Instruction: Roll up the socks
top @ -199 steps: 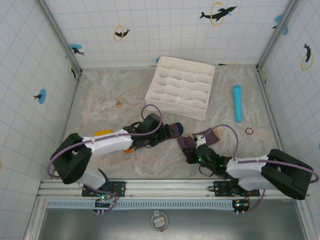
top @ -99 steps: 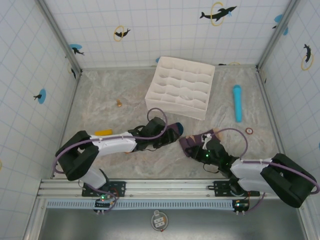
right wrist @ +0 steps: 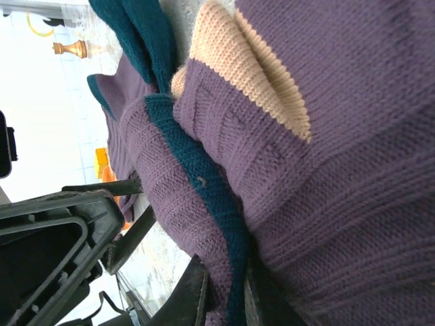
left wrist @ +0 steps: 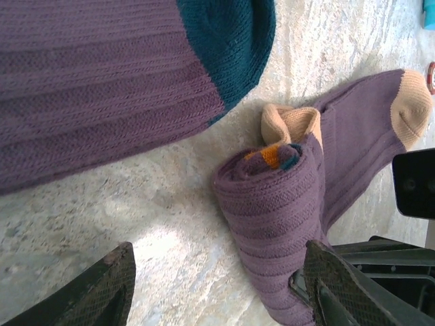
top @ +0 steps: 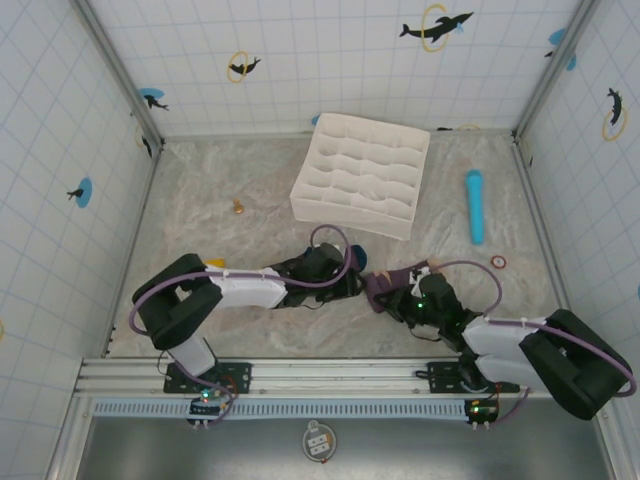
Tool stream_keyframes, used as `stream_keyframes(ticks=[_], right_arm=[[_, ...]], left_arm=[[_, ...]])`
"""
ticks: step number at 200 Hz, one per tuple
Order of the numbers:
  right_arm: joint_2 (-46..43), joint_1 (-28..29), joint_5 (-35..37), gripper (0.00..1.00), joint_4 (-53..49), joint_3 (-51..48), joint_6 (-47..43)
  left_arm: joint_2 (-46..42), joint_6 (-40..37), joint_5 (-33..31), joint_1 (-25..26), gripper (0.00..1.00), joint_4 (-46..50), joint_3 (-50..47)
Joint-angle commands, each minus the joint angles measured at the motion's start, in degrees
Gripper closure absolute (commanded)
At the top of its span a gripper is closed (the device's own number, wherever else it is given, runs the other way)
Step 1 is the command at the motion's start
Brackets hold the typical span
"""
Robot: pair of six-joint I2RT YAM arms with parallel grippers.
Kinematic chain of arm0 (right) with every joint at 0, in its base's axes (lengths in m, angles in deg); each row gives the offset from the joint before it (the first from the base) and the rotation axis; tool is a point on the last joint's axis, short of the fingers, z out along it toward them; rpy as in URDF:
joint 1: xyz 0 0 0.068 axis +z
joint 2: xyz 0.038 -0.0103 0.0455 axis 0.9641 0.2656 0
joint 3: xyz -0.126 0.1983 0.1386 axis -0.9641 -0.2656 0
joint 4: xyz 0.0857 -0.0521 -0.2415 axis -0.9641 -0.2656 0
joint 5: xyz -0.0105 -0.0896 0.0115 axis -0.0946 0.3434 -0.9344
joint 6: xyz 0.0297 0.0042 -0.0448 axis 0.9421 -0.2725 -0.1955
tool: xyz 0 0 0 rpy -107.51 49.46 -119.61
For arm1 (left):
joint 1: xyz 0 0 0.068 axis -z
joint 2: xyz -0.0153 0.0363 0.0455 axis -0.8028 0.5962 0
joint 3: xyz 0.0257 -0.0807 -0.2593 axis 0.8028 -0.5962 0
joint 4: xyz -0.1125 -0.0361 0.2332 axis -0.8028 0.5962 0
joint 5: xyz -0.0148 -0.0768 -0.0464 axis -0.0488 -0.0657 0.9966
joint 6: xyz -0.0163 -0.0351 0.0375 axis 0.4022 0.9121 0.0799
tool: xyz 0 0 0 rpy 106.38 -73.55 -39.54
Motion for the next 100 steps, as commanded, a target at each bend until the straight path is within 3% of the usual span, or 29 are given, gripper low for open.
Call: stream_keyframes(ticks=[1,61,100], right_arm=[[-0.46,-0.77,0.02,1.00,-5.39,-13.94,2.44],[-6.68,-1.66,3.51,1.00,-9.99,-16.76,6.36],[-10.75,-2.88,3.49,1.00,-12.07,-18.57,6.88]], left_arm=[[2.27,-2.78,1.21,1.07,0.34,-3.50,0.95],[7.35,-4.41,0.21,2.18,0.38,-3.67,4.41],[9.67,-3.89,1.27,2.44,0.46,-5.39,4.86]])
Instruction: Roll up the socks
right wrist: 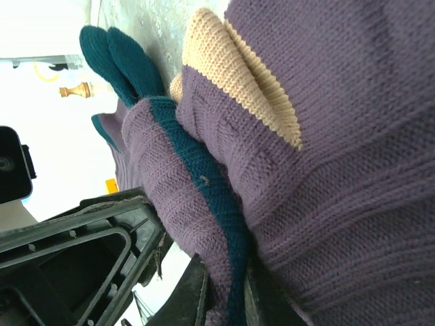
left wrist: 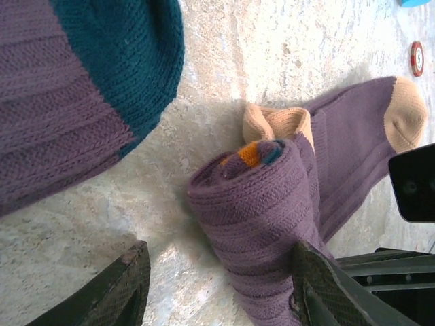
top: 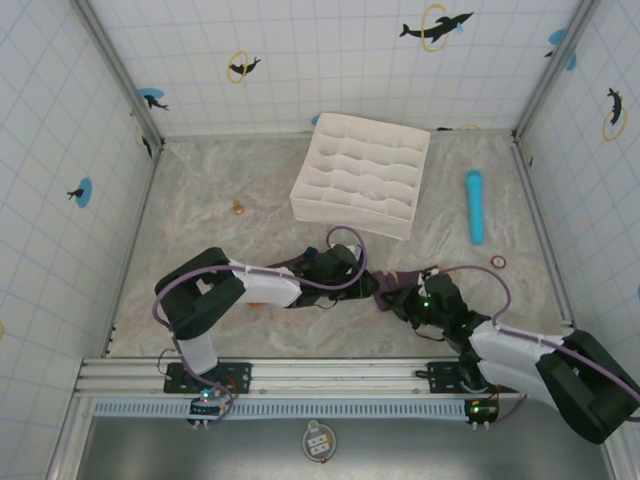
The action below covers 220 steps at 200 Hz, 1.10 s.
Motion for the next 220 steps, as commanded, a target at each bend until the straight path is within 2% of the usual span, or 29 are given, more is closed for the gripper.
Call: stream_keyframes(ticks=[1,62,115,150,166,201,220], right_arm=[[-2.02,-0.83,1.19,1.00,-3.66,-18.09,1.41],[-1.19,-1.27,0.65,1.00,-3.73,-18.31,1.12],[-0.26,-1.62,0.25,1.00,-3.20,-17.96,0.72],[1.33,-1.93,-0.69,1.00,-1.61,-17.32,0.23],[2.68,-2.06,-1.80,0.95,-0.64,-16.67,-0.84],[4.27,-2.06,-2.94,0.85,-2.63,-12.87,-4.53],[2.71,-1.97,-2.13,0.80,-7.20,-9.34,-8.13]], left_arm=[[2.69,-0.91,0.89,0.43,0.46,0.08,0.77],[5.78,-0.16,1.45,0.76,0.49,-0.61,2.27],[8.52,0.21,3.20,0.85,0.62,-0.31,3.67],[10.34,0.37,3.46,0.96,0.62,1.29,5.17],[10.92,0.18,3.20,0.99,0.64,2.12,6.02],[10.44,-0.46,-1.00,0.96,0.99,7.89,7.80],[9.22,-1.67,-4.64,0.78,1.00,12.86,8.58]])
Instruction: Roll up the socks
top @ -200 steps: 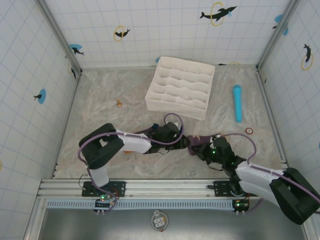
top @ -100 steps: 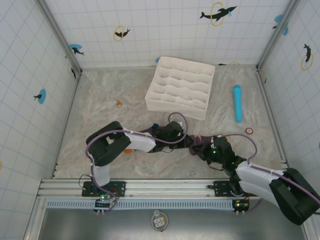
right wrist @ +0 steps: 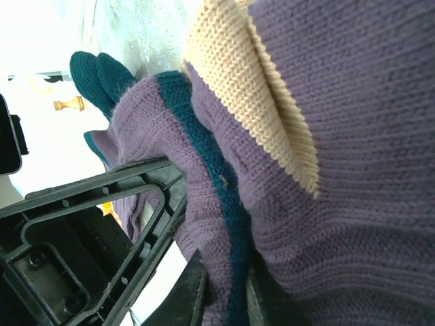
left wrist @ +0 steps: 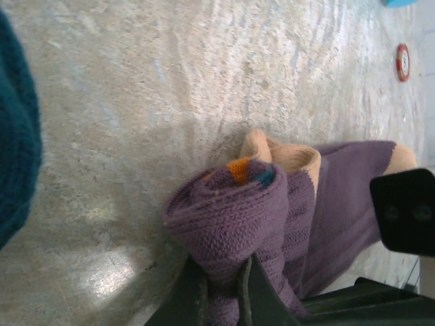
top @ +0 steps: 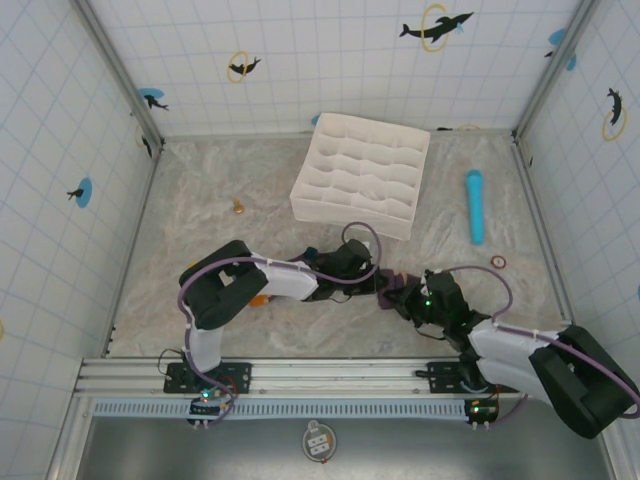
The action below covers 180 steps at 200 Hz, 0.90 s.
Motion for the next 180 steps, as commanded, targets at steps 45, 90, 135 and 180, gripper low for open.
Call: stream_keyframes(ticks=[45,90,135,180], right_arm=[[-3.53,1.12,3.29,0.62,-24.16,4.66,-14.40],[-3.65,3.94,6.62,0.44,-29.91,10.62,-22.07],[-4.98,16.52,20.12,0.28,-28.48,15.53,-34.38],[-1.81,31.54,38.48,0.27,-25.21,17.01,-47.98]], left_arm=[[-3.20,-1.68,-10.74,-1.48,1.00,18.06,-0.18],[-9.26,2.77,-16.92,-2.65,1.00,24.96,-2.75],[-13.32,6.47,-18.65,-2.69,1.00,30.24,-4.58],[-14.18,10.91,-15.91,-2.68,1.00,30.50,-6.31]])
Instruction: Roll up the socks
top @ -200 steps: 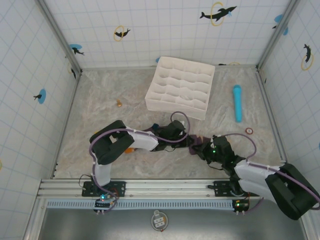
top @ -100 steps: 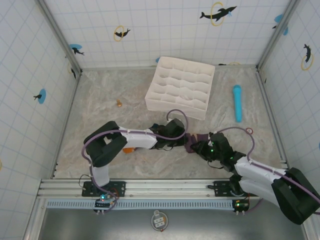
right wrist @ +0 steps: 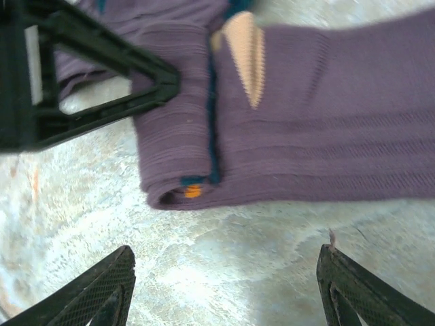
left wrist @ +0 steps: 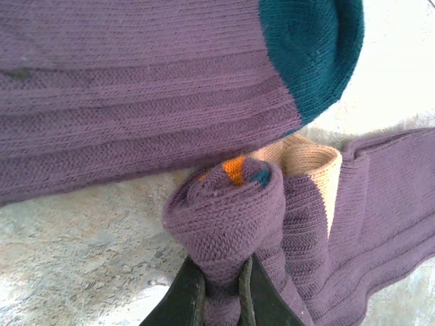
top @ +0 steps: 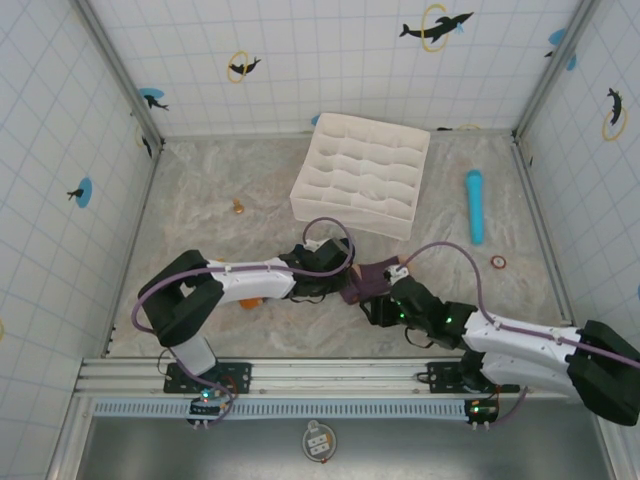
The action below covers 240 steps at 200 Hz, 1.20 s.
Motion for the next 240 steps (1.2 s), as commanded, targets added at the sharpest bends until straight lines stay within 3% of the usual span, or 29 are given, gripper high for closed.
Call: stream_keyframes(ticks=[1,60,103,152,221,240], right_arm=[[1.93,5.92,14.38,0.27,1.96,2.18,-10.75],[13.04,21.75,35.76,0.27,11.35,4.16,-23.65],[22.41,24.01,43.60,0.27,18.70,7.24,-30.58],[30.69,22.80,43.96,0.27,22.23,10.81,-32.82],[35.17,21.12,43.87,0.36,18.63,11.01,-23.99],[35.85,21.12,43.08,0.52,17.57,10.84,-21.92]], left_arm=[[-0.33,3.33,0.41,-0.21,1.00,5.41,-1.96],[-0.39,5.06,4.09,-0.18,1.00,5.77,-1.56],[-1.61,5.38,6.44,-0.15,1.00,5.40,-2.64],[-2.45,6.08,7.54,-0.21,1.00,5.14,-3.90],[-2.79,6.43,7.97,-0.15,1.00,5.14,-4.26],[-2.79,6.43,8.34,-0.29,1.00,4.88,-4.11]])
